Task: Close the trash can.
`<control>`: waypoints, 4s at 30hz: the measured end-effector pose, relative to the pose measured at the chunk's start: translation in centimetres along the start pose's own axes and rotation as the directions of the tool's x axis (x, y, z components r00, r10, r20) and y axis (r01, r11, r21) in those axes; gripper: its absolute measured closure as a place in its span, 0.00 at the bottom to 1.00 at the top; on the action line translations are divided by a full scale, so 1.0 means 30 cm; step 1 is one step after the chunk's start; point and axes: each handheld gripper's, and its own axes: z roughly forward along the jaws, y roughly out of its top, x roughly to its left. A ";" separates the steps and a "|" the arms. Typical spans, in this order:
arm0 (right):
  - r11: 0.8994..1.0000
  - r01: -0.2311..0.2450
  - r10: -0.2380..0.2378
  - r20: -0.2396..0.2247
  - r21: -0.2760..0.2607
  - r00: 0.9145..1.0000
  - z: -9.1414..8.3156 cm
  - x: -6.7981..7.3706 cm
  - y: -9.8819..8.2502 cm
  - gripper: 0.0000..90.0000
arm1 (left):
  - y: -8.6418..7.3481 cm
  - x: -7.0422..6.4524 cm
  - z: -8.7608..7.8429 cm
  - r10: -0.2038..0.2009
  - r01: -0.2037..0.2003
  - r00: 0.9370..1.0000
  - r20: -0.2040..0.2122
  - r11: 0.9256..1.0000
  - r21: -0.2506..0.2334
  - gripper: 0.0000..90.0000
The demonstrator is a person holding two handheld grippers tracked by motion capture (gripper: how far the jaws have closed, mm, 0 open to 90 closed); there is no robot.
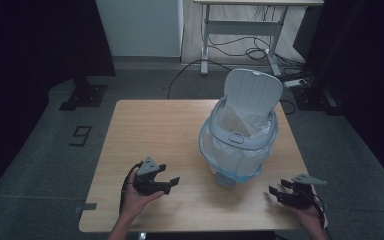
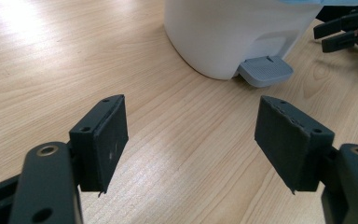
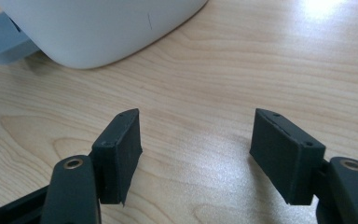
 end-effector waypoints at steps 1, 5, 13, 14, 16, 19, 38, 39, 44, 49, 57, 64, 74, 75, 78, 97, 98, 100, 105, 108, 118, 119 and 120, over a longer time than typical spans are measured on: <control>1.000 -0.003 0.003 -0.001 -0.007 1.000 -0.003 0.000 0.003 0.36 | 0.000 -0.001 0.000 0.000 0.000 1.000 0.001 1.000 0.000 0.29; 1.000 -0.001 0.001 -0.011 -0.024 1.000 -0.010 0.001 0.011 0.35 | -0.005 0.001 0.007 -0.005 0.005 1.000 0.006 1.000 0.007 0.29; 0.996 0.003 -0.008 -0.048 -0.093 0.999 -0.050 0.016 0.072 0.32 | -0.015 0.001 0.021 -0.008 0.007 1.000 0.019 1.000 0.025 0.29; 0.994 0.003 -0.008 -0.051 -0.106 0.999 -0.060 0.017 0.087 0.32 | -0.016 0.001 0.024 -0.008 0.007 1.000 0.019 1.000 0.027 0.29; 0.990 -0.004 -0.004 -0.063 -0.139 0.998 -0.083 0.020 0.115 0.32 | -0.017 0.002 0.028 -0.011 0.010 1.000 0.023 1.000 0.030 0.29; 0.984 -0.016 0.002 -0.081 -0.175 0.997 -0.115 0.023 0.153 0.32 | -0.020 0.005 0.031 -0.015 0.014 1.000 0.026 0.999 0.036 0.29; 0.953 -0.009 -0.026 -0.111 -0.303 0.993 -0.250 0.030 0.468 0.31 | -0.029 0.018 0.025 -0.045 0.043 0.998 0.044 0.999 0.031 0.29; 0.952 -0.010 -0.026 -0.113 -0.306 0.993 -0.251 0.030 0.479 0.31 | -0.031 0.018 0.025 -0.046 0.045 0.998 0.044 0.998 0.032 0.29; 0.948 -0.014 -0.026 -0.121 -0.317 0.992 -0.257 0.027 0.515 0.31 | -0.036 0.017 0.028 -0.052 0.051 0.998 0.047 0.998 0.036 0.29; 0.945 -0.007 -0.034 -0.122 -0.326 0.992 -0.262 0.032 0.558 0.31 | -0.038 0.014 0.032 -0.052 0.050 0.997 0.049 0.998 0.040 0.29; 0.945 0.009 -0.050 -0.118 -0.326 0.992 -0.242 0.035 0.645 0.31 | -0.041 0.020 0.036 -0.058 0.056 0.997 0.046 0.997 0.046 0.29; 0.947 0.011 -0.052 -0.118 -0.322 0.992 -0.217 0.031 0.720 0.31 | -0.044 0.027 0.034 -0.074 0.072 0.996 0.052 0.996 0.043 0.29; 0.945 0.004 -0.043 -0.112 -0.327 0.993 -0.193 0.023 0.782 0.29 | -0.049 0.032 0.036 -0.089 0.087 0.994 0.061 0.995 0.044 0.29; 0.944 0.003 -0.042 -0.110 -0.329 0.993 -0.193 0.021 0.785 0.29 | -0.049 0.034 0.035 -0.092 0.089 0.994 0.063 0.995 0.042 0.29; 0.942 -0.002 -0.040 -0.118 -0.336 0.992 -0.191 0.015 0.802 0.29 | -0.050 0.036 0.036 -0.099 0.097 0.993 0.067 0.995 0.040 0.29; 0.933 0.027 -0.090 -0.159 -0.359 0.983 -0.171 0.097 0.907 0.24 | -0.058 0.053 0.037 -0.155 0.151 0.983 0.103 0.987 0.048 0.30; 0.932 0.020 -0.089 -0.174 -0.362 0.981 -0.177 0.100 0.901 0.24 | -0.058 0.053 0.036 -0.159 0.155 0.982 0.104 0.987 0.047 0.30; 0.932 0.030 -0.104 -0.188 -0.362 0.977 -0.187 0.112 0.886 0.22 | -0.059 0.054 0.036 -0.161 0.157 0.981 0.106 0.986 0.048 0.30; 0.940 0.064 -0.146 -0.224 -0.336 0.964 -0.204 0.155 0.837 0.16 | -0.061 0.055 0.042 -0.176 0.171 0.976 0.128 0.984 0.048 0.30; 0.942 0.096 -0.172 -0.218 -0.323 0.961 -0.204 0.175 0.810 0.15 | -0.061 0.051 0.044 -0.175 0.170 0.976 0.131 0.984 0.053 0.30; 0.948 0.130 -0.199 -0.221 -0.290 0.955 -0.176 0.224 0.770 0.11 | -0.064 0.052 0.046 -0.178 0.171 0.974 0.138 0.983 0.060 0.30; 0.950 0.128 -0.196 -0.225 -0.285 0.954 -0.171 0.227 0.771 0.11 | -0.064 0.052 0.046 -0.179 0.172 0.974 0.138 0.983 0.059 0.30; 0.951 0.127 -0.195 -0.225 -0.283 0.955 -0.167 0.229 0.772 0.12 | -0.064 0.052 0.045 -0.180 0.174 0.974 0.137 0.983 0.058 0.30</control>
